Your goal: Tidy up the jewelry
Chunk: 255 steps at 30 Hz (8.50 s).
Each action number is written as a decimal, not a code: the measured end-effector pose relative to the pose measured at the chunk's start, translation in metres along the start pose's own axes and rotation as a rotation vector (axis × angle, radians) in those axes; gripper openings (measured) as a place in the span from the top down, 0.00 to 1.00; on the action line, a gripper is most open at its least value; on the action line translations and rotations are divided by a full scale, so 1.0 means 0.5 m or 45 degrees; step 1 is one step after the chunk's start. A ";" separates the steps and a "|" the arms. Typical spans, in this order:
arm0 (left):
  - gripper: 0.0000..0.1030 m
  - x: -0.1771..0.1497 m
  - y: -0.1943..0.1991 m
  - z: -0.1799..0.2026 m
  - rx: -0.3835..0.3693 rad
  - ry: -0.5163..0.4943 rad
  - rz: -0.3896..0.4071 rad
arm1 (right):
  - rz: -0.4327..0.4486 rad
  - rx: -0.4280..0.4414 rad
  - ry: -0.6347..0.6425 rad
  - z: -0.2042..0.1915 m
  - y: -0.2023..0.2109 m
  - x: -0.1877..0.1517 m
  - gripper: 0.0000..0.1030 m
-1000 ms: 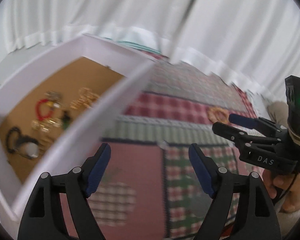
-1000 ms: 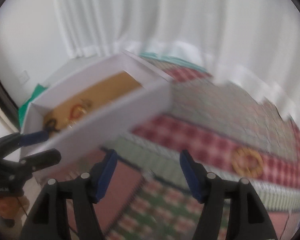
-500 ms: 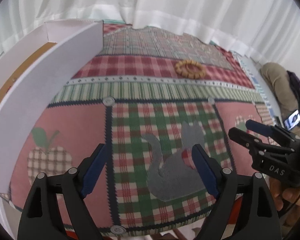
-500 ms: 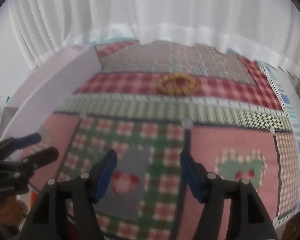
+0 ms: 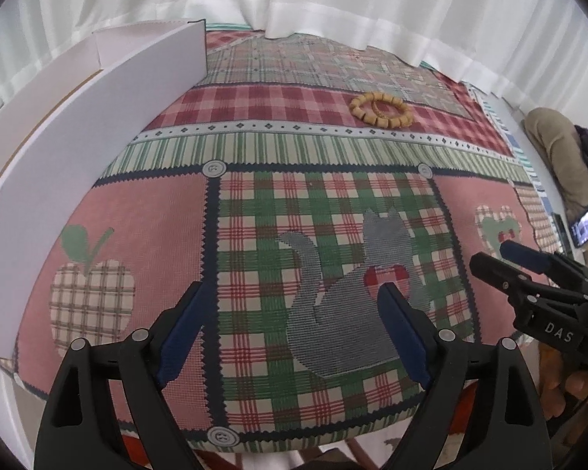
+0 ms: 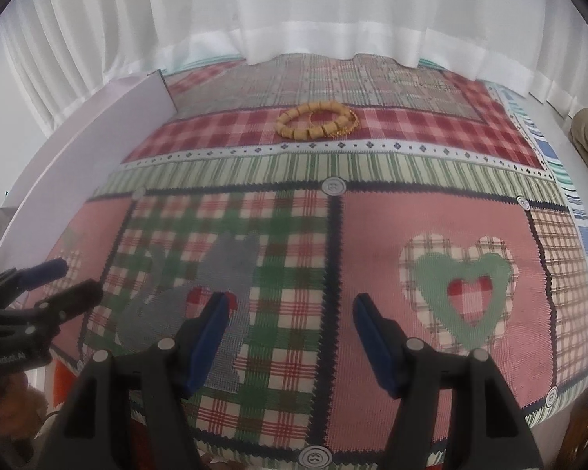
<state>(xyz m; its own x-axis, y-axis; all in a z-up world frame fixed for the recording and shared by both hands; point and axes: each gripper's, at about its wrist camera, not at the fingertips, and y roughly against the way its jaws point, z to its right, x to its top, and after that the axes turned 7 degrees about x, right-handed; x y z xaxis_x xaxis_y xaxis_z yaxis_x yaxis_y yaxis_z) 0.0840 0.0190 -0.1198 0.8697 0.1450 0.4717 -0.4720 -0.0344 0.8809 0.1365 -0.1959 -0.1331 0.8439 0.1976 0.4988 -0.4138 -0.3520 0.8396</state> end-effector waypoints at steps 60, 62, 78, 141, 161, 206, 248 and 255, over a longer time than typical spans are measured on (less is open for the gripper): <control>0.37 0.421 -0.377 0.229 0.012 -0.314 -0.004 | -0.045 0.048 -0.270 0.163 -0.042 0.004 0.35; 0.71 0.407 -0.366 0.248 -0.020 -0.388 0.052 | -0.044 0.042 -0.290 0.173 -0.045 0.005 0.35; 0.88 0.248 -0.258 -0.017 -0.012 -0.070 -0.120 | -0.009 0.050 -0.302 0.165 -0.033 0.017 0.35; 0.88 0.147 -0.146 -0.065 -0.321 -0.117 -0.165 | -0.251 0.447 0.061 0.053 -0.155 0.244 0.95; 0.88 0.158 0.041 -0.167 -0.403 0.169 0.018 | -0.088 0.464 0.102 -0.051 -0.028 0.213 0.95; 0.88 0.227 0.038 -0.757 0.179 0.698 0.059 | -0.113 0.561 0.705 -0.662 -0.242 0.538 0.95; 0.03 0.188 0.140 -0.564 0.747 0.611 0.287 | -0.091 0.408 0.826 -0.685 -0.219 0.457 0.36; 0.03 0.194 0.144 -0.579 0.668 0.669 0.069 | -0.115 0.427 0.809 -0.704 -0.195 0.451 0.23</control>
<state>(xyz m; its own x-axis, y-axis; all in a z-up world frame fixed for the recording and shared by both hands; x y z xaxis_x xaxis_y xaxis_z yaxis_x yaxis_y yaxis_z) 0.0928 0.3167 -0.0219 0.6019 0.5787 0.5503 -0.2673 -0.5033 0.8217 0.2471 0.2050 -0.0267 0.4658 0.6972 0.5449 -0.1384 -0.5508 0.8231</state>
